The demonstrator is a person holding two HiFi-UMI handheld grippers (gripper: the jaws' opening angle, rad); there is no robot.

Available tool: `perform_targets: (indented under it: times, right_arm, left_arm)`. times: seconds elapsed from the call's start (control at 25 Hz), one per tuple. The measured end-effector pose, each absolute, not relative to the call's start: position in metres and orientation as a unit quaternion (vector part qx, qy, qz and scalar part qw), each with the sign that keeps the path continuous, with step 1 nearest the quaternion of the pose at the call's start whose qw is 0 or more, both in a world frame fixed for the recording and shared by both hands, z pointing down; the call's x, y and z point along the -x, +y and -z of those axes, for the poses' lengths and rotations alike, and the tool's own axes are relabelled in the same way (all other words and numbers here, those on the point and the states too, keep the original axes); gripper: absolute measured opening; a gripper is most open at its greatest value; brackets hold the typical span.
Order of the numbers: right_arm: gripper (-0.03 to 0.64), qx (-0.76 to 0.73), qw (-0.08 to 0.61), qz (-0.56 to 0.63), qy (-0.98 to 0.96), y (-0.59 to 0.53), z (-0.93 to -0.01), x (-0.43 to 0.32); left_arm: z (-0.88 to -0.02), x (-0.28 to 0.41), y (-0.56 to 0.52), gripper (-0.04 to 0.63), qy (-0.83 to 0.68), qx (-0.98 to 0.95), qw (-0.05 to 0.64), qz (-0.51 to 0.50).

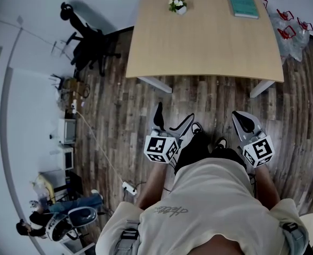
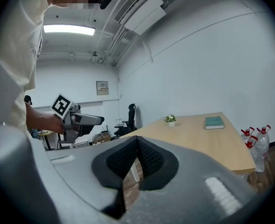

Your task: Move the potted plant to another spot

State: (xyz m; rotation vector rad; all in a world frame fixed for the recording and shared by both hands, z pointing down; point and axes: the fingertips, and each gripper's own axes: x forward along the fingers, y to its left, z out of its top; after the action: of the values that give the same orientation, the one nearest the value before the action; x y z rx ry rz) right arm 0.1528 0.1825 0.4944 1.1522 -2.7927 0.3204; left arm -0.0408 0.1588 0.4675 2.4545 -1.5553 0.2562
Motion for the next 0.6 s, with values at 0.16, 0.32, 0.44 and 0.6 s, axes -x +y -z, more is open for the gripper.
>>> perform_targets:
  times: [0.16, 0.32, 0.44, 0.6]
  right_arm:
    - [0.002, -0.361, 0.068, -0.096, -0.925, 0.164, -0.492, -0.129]
    - [0.003, -0.357, 0.073, -0.109, -0.925, 0.149, -0.493, -0.112]
    - [0.002, -0.358, 0.086, -0.105, -0.924, 0.130, -0.489, -0.102]
    - [0.003, -0.365, 0.094, -0.091, -0.922, 0.096, -0.477, -0.093]
  left_arm:
    - [-0.476, 0.057, 0.150, 0.549, -0.526, -0.837, 0.122, -0.091]
    - [-0.485, 0.074, 0.130, 0.543, -0.527, -0.834, 0.141, -0.082]
    - [-0.484, 0.085, 0.107, 0.545, -0.523, -0.837, 0.142, -0.076]
    - [-0.482, 0.092, 0.075, 0.543, -0.510, -0.845, 0.143, -0.067]
